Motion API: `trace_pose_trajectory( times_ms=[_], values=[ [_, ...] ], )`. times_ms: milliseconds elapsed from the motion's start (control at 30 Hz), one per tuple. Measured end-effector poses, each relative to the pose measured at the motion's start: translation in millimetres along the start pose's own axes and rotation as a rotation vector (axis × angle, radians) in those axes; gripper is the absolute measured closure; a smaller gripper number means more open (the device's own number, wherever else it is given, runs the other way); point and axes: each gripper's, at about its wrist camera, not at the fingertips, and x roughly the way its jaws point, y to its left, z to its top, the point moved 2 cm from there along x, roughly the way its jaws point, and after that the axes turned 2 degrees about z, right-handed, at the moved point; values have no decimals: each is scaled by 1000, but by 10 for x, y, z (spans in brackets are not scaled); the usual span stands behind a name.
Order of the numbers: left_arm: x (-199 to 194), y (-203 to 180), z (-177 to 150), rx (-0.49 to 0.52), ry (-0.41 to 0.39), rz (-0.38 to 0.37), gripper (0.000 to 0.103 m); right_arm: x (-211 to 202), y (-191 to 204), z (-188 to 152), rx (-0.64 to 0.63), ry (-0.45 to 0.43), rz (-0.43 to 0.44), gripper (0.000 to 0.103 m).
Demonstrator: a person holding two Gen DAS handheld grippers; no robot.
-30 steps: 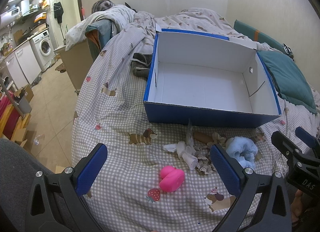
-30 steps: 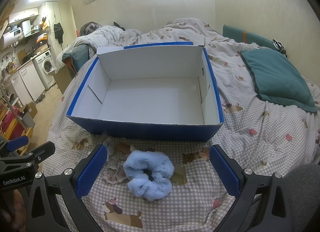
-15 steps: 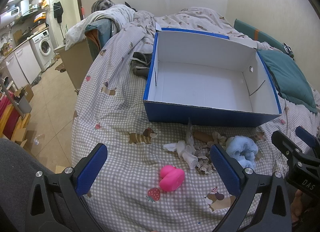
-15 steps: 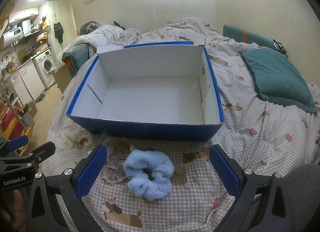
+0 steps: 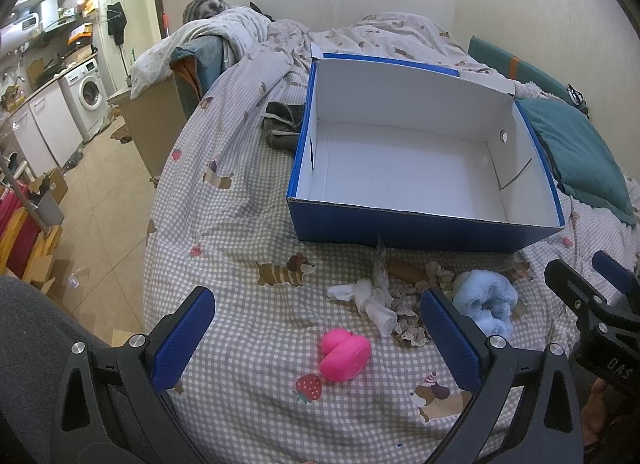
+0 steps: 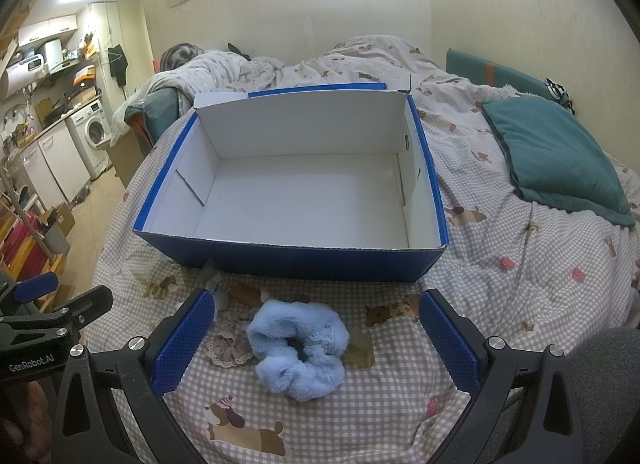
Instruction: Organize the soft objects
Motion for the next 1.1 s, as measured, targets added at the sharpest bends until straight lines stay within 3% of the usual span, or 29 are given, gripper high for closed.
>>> trace_pose_trajectory(
  times_ms=[367,500,600,767,933,1100],
  values=[
    [16,13,-11,0,14,8,1,3,6,30,12,11,3,0],
    [143,130,19,-23,102,63,1,90,-121,103,75,103,81,0],
    [331,246,65,-66,187,70,1,225,-164,127,63,182,74,0],
    [609,274,21,-115,334,13,2,432,-245,121,53,269,67,0],
    [793,57,-152,-68,455,-65,19,594,-351,83,72,325,69,0],
    [847,-62,-304,-24,488,-67,21,663,-453,60,100,371,88,0]
  ],
)
